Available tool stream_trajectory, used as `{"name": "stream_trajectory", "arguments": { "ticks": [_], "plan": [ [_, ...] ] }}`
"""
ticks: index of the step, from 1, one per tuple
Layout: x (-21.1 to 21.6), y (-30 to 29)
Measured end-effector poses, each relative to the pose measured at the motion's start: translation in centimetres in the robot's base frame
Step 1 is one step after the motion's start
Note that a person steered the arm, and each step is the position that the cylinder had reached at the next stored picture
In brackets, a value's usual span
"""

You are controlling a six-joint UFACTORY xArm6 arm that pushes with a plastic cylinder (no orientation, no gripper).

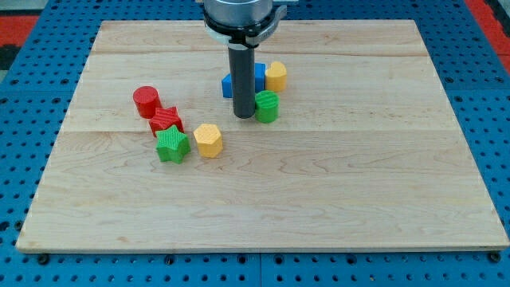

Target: Push the yellow hexagon to the red circle

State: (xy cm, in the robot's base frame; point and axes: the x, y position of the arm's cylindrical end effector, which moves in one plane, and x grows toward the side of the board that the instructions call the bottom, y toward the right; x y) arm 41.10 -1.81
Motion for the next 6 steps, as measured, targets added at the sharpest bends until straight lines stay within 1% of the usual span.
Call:
{"name": "stream_trajectory", "arguments": {
  "ticks": [1, 2, 3, 4, 6],
  "plan": [
    [1.9, -0.1],
    [6.5, -1.0],
    [9.0, -1.8],
    [9.0, -1.8],
    [8.5, -5.0]
  ]
}}
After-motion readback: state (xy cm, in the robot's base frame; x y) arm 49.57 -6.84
